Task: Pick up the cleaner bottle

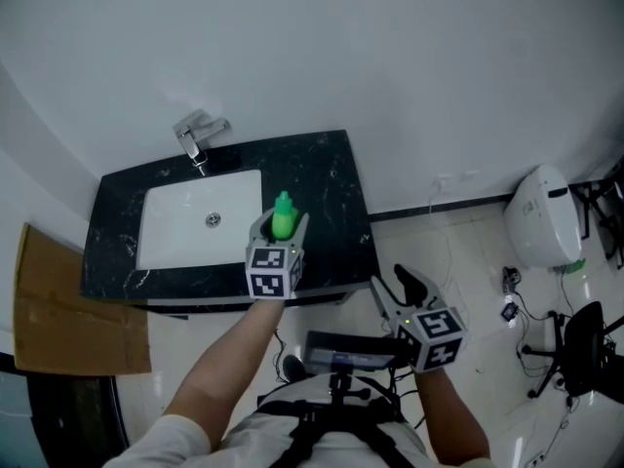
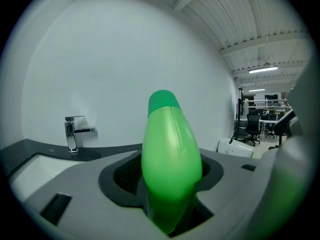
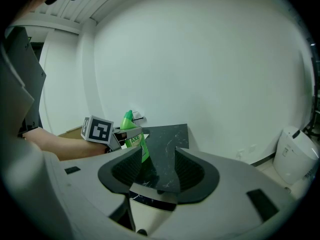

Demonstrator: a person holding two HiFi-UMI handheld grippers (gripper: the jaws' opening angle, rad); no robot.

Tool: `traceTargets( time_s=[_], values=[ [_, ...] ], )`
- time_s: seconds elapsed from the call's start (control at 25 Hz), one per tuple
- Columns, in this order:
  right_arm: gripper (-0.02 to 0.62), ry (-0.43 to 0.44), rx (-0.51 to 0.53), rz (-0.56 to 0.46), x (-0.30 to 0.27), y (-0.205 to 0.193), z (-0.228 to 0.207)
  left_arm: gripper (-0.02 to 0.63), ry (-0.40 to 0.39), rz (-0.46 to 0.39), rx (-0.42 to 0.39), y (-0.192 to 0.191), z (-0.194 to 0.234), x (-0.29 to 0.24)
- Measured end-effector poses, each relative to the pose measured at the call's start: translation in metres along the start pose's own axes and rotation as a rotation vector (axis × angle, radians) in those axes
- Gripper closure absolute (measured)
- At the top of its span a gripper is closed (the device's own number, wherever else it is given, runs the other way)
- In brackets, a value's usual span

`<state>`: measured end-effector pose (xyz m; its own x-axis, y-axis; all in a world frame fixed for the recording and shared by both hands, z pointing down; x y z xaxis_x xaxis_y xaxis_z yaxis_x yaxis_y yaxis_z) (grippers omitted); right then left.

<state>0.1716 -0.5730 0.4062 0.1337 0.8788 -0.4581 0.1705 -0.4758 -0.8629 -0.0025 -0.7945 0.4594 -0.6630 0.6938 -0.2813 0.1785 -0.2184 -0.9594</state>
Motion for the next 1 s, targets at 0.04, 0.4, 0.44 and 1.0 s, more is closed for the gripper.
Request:
traceTargets(
  time_s=[0.04,0.4,0.44,1.0],
  values=[
    [0.399,-0.001,0.001,0.001,0.0000,-0.0002,-0.0004,0.370,0.005,0.001,-0.001,-0.0006,0.0002,-0.0013],
    [0.399,-0.009,0.000,0.012,-0.0008,-0.0022,-0.0055,0.371,0.033,-0.007,-0.022,-0.0034,-0.0023,-0.0087],
    [0.399,-0.010,-0.001,0.013,-0.0008,-0.0028,-0.0057,0.375,0.037,-0.006,-0.025,-0.0032,-0.0019,-0.0090],
    [0.399,-0.029,-0.009,0.018,0.0053,-0.0079,-0.0103,0.431,-0.011,-0.015,-0.040,-0.0021,0.0002,-0.0060]
  ],
)
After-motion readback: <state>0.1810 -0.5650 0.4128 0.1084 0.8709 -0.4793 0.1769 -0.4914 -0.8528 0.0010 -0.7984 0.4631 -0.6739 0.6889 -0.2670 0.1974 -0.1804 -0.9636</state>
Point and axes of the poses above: the fingertips, and each gripper's own axes: x backward along the fingers, z to its left, y out of its top, the point moved 9 cm from there along x, backward along the fingers, and after that the axes turned 2 degrees about z, right-handed, at the moved point
